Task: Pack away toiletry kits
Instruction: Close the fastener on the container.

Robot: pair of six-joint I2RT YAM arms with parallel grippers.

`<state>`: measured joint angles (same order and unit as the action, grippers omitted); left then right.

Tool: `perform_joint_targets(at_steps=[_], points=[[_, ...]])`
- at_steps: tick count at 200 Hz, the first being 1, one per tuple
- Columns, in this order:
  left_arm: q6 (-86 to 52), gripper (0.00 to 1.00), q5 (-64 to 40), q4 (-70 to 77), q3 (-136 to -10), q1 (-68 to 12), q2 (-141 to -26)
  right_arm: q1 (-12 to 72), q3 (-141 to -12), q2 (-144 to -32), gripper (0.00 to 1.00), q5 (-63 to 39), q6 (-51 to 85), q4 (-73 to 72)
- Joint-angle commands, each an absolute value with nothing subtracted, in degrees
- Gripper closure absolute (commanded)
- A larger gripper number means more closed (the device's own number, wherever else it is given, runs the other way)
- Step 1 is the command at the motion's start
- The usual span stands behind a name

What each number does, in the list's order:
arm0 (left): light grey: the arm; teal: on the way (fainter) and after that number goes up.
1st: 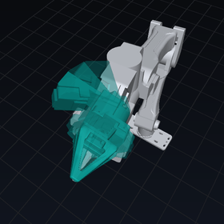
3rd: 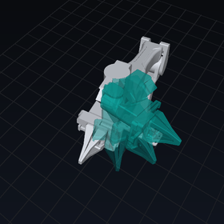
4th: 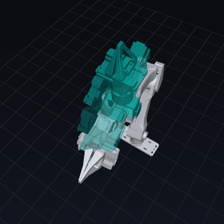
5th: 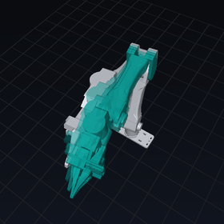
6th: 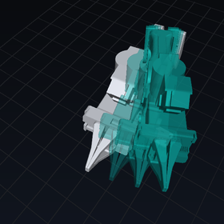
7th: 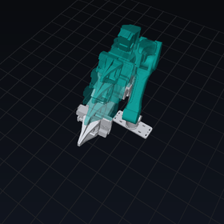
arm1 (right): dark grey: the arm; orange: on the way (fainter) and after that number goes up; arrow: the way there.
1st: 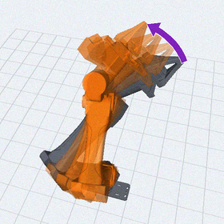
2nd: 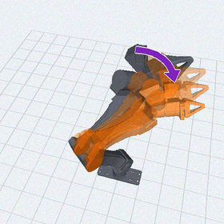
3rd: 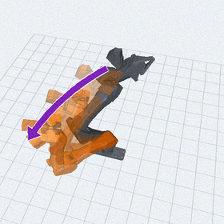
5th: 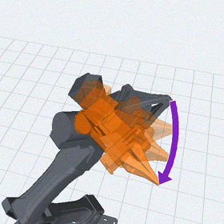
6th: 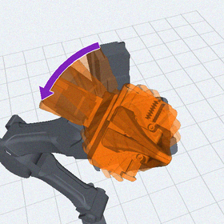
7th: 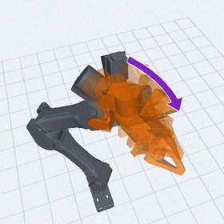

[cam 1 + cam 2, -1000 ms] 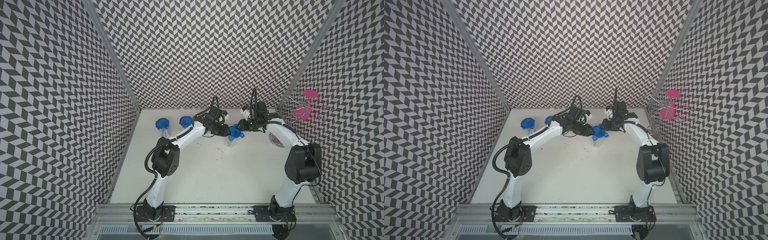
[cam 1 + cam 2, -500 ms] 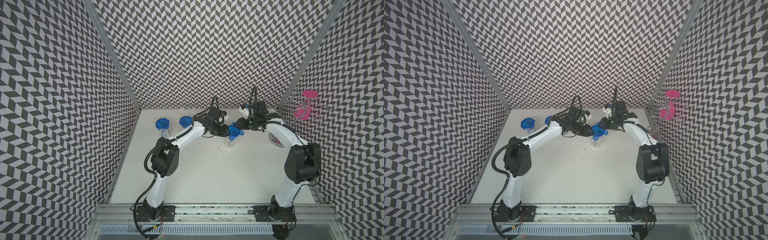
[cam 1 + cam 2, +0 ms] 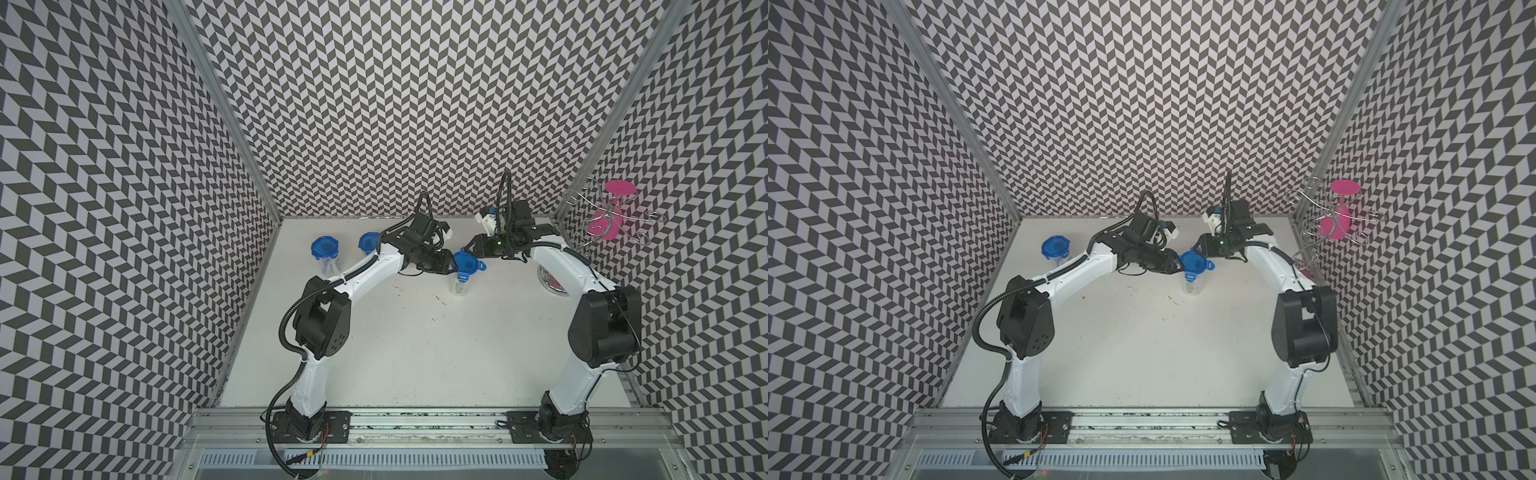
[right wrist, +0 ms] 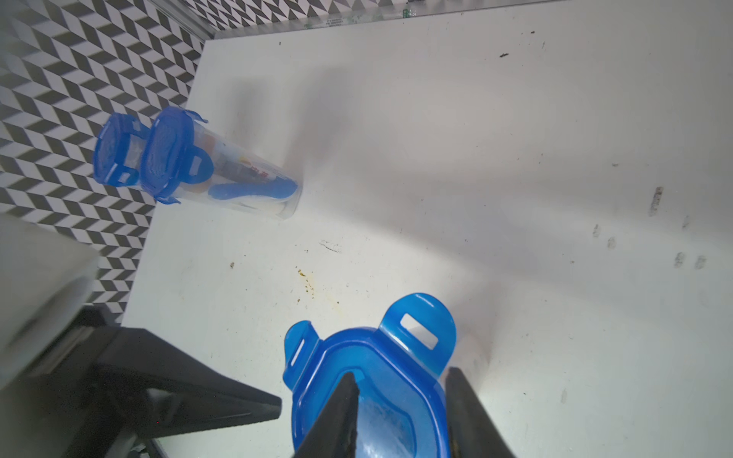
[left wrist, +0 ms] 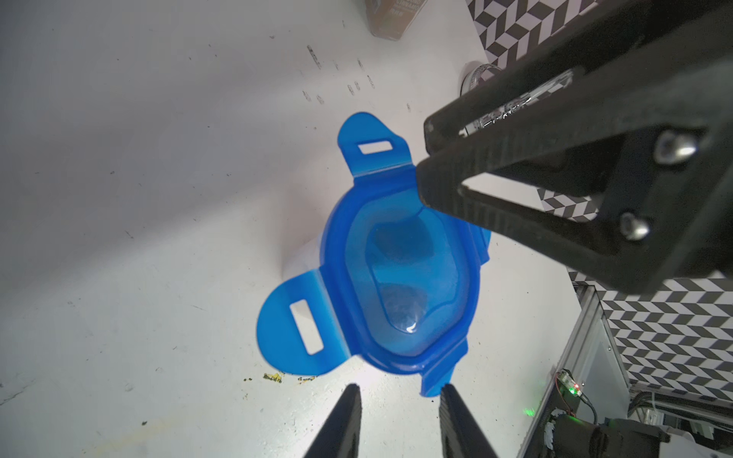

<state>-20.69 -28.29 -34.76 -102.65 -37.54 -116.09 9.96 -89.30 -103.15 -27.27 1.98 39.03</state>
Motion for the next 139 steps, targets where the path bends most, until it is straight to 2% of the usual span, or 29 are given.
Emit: perform_joint_targets(at_steps=[1, 37, 79, 139], points=[[-20.84, 0.62, -30.41, -34.46, -104.89, -36.76, -113.16, 9.93, -91.46, -99.64, 0.57, -23.02, 0.41, 40.14], [-20.26, 0.58, -28.76, -36.50, -107.74, -34.18, -114.84, 8.81, -85.83, -94.08, 0.56, -20.97, 0.72, 41.73], [-19.16, 0.46, -24.21, -41.09, -118.81, -33.84, -121.99, 8.50, -75.62, -89.21, 0.58, -20.39, 0.83, 41.29], [-20.48, 0.48, -21.77, -40.34, -122.26, -34.36, -125.84, 8.43, -72.69, -90.12, 0.59, -20.12, 1.88, 39.66]])
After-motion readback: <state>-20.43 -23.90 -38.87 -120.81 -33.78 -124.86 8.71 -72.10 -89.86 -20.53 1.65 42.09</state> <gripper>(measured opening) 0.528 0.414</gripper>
